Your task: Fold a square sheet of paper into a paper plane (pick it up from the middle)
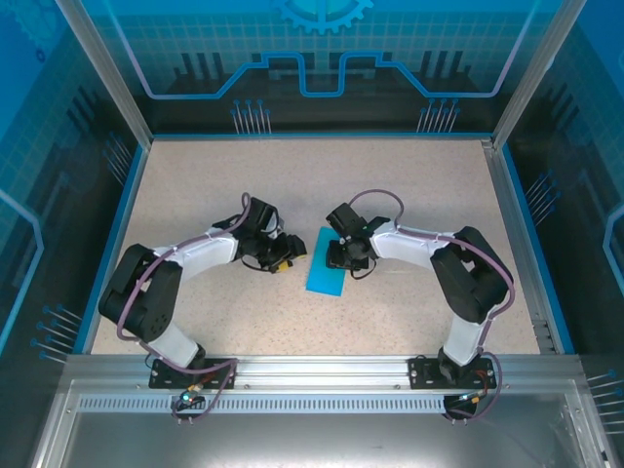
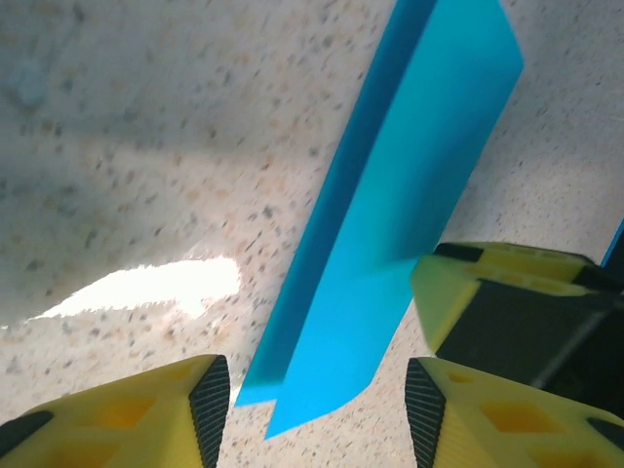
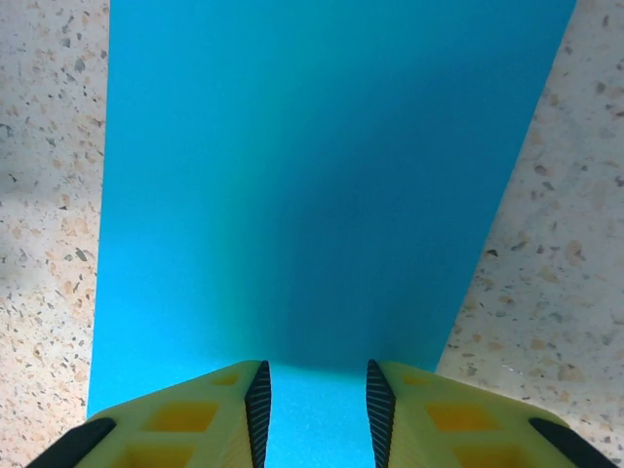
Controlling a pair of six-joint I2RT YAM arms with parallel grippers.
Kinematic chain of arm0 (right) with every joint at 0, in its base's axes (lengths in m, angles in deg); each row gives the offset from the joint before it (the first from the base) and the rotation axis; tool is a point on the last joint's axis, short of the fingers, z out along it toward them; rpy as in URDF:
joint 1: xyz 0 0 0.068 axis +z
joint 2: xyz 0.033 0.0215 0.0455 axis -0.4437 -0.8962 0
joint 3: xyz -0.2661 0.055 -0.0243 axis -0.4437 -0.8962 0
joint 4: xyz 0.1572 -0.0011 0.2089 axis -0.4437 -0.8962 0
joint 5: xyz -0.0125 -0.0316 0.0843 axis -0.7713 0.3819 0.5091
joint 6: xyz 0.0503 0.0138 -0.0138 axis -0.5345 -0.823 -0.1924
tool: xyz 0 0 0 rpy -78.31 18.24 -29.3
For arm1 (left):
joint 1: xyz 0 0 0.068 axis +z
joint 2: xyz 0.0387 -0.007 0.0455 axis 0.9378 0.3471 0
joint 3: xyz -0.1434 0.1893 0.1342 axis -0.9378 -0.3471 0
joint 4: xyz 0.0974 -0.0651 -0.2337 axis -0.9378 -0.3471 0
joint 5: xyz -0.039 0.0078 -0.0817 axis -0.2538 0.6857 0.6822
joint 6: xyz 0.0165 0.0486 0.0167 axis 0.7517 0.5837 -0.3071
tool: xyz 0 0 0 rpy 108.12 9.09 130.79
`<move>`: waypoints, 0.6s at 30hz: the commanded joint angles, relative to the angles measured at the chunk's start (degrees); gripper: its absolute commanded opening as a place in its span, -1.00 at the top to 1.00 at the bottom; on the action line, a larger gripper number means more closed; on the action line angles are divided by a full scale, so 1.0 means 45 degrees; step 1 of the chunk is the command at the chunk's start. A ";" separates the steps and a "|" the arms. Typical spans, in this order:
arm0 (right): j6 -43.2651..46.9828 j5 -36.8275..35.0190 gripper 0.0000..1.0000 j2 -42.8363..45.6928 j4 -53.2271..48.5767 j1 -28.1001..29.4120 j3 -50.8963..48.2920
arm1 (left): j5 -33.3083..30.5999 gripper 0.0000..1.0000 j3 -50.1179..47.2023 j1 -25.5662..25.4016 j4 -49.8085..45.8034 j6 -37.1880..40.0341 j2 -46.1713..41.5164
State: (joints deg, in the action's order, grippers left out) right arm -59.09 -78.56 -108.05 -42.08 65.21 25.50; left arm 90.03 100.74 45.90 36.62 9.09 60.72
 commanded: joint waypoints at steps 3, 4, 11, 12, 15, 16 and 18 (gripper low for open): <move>0.0119 0.0198 0.29 0.0594 0.0383 -0.0385 -0.0241 | 0.1636 -0.14 -0.0708 -0.0019 0.0381 -0.0237 -0.0583; 0.0088 0.0336 0.29 0.0683 0.0502 -0.0463 -0.0342 | 0.1861 -0.15 -0.0821 -0.0025 0.0537 -0.0262 -0.0540; 0.0010 0.0859 0.29 0.0946 0.0974 -0.0684 -0.0652 | 0.2672 -0.20 -0.1143 -0.0290 0.1244 -0.0353 -0.0216; 0.0006 0.0923 0.29 0.0970 0.1051 -0.0704 -0.0694 | 0.2663 -0.20 -0.1088 -0.0363 0.1202 -0.0245 -0.0133; -0.0067 0.1074 0.29 0.1053 0.1233 -0.0763 -0.0810 | 0.2598 -0.20 -0.0808 -0.0707 0.1027 -0.0013 0.0242; -0.0071 0.1126 0.30 0.1023 0.1269 -0.0784 -0.0818 | 0.2444 -0.20 -0.0694 -0.0824 0.0816 0.0083 0.0396; -0.0064 0.1279 0.30 0.0969 0.1372 -0.0807 -0.0868 | 0.2243 -0.19 -0.0560 -0.0961 0.0585 0.0234 0.0585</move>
State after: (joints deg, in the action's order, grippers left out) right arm -59.16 -74.67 -104.97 -37.14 62.50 22.55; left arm 99.52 96.24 42.45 41.05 8.79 61.88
